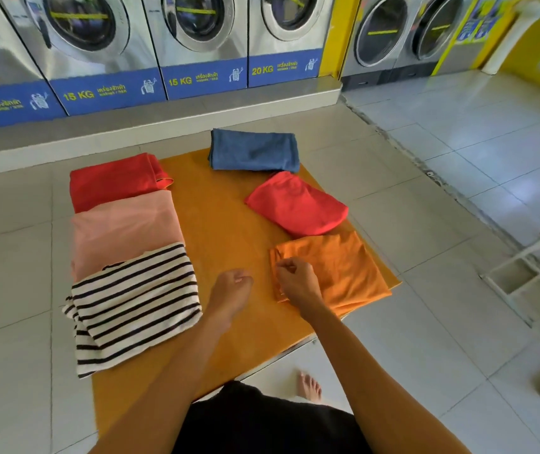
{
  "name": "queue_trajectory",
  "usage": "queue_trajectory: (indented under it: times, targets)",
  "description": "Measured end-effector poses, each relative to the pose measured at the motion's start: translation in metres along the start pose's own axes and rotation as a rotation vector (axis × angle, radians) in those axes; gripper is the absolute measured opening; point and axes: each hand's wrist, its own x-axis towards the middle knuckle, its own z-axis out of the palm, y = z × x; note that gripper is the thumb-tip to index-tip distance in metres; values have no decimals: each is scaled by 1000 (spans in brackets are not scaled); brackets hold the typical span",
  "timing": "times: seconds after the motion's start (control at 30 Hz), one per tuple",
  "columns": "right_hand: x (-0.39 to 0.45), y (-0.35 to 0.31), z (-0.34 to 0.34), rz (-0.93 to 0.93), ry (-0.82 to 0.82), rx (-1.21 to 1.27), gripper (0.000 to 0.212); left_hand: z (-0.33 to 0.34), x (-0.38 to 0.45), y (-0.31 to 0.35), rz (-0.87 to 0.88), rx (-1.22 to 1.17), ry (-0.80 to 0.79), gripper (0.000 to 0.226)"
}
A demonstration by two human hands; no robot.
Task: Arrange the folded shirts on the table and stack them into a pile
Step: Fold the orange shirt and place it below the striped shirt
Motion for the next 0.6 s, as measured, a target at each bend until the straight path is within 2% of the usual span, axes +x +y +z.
queue_trajectory:
  times: [0.17, 0.27, 0.33, 0.47, 0.6]
  targets:
    - [37, 22, -85, 45, 160, -7, 18, 69, 11, 26, -17, 158, -28, 48]
    - [64, 37, -127, -5, 251, -122, 17, 96, 22, 39, -40, 222, -26, 52]
    - [79, 45, -150, 30, 273, -176, 26, 109, 32, 45, -60, 237, 13, 55]
    - [96, 59, -183, 212, 172, -247, 56, 131, 49, 53, -115, 195, 145, 62]
    - [101, 69, -192, 290, -20, -195, 62, 155, 58, 60, -172, 2, 151, 60]
